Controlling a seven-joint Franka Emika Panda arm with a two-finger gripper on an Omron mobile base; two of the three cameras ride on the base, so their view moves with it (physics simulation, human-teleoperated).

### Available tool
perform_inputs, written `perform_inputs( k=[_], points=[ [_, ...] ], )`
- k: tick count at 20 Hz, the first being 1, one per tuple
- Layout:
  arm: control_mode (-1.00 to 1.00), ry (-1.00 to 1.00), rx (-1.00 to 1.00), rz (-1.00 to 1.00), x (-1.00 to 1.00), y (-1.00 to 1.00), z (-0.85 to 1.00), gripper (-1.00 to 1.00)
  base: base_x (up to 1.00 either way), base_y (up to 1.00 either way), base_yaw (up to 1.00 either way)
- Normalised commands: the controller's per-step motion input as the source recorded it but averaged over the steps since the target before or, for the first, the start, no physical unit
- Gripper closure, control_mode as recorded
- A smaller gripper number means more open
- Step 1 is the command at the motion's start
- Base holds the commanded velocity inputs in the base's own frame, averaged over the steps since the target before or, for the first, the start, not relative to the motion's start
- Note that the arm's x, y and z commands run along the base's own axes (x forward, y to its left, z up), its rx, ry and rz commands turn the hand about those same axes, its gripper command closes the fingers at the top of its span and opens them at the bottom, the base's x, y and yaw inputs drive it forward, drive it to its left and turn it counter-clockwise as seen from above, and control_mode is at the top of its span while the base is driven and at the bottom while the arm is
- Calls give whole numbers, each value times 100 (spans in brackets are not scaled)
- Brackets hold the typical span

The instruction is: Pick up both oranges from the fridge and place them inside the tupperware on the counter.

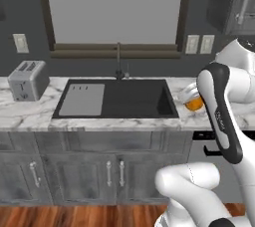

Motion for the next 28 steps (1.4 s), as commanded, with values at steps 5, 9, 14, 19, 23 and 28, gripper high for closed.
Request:
perform_inputs(
  k=[5, 9, 14, 19, 23, 28],
  points=[
    [100, 0, 0, 0, 0, 0, 0, 100, 5, 0, 61],
    [100, 0, 0, 0, 0, 0, 0, 100, 23, 1, 76],
    [100, 0, 0, 0, 0, 0, 0, 100, 42, 6, 82],
    [100, 0, 0, 0, 0, 0, 0, 100, 50, 5, 81],
    [100, 0, 0, 0, 0, 0, 0, 100, 57, 6, 80],
    [100, 0, 0, 0, 0, 0, 0, 100, 71, 10, 75]
  ],
)
